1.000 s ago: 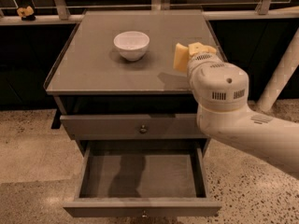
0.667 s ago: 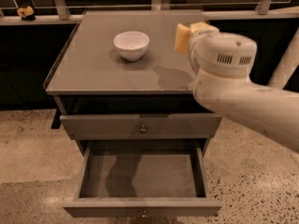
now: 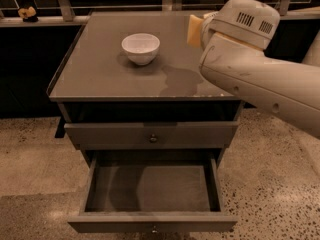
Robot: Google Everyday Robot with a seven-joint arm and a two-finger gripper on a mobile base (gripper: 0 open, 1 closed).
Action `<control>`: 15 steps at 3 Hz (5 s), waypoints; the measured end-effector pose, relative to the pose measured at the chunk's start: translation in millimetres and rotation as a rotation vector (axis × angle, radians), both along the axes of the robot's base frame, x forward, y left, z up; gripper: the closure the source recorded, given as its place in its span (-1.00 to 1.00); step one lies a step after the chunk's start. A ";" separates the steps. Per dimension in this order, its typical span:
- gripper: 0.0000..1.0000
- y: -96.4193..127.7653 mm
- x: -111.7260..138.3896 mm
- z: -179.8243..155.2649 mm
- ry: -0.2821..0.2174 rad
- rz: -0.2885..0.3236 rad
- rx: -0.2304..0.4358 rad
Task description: Pick sponge from middle drawer and place on counter
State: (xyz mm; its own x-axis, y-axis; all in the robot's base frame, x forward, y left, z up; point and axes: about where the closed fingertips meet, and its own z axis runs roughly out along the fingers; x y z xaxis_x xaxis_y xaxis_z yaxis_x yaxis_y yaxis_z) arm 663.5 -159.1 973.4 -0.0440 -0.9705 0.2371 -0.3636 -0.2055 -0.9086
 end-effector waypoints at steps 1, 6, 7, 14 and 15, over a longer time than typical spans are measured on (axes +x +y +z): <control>1.00 0.0 0.0 -0.1 0.000 0.000 0.000; 0.63 -31.0 73.8 -52.1 0.402 0.073 0.121; 0.16 -30.7 74.0 -52.6 0.402 0.074 0.121; -1.00 -9.1 78.8 -111.8 0.522 0.130 0.196; -1.00 -9.1 78.8 -111.8 0.522 0.130 0.196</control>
Offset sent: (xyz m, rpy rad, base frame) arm 0.0459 0.0017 0.0040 -0.1071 0.2535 0.2474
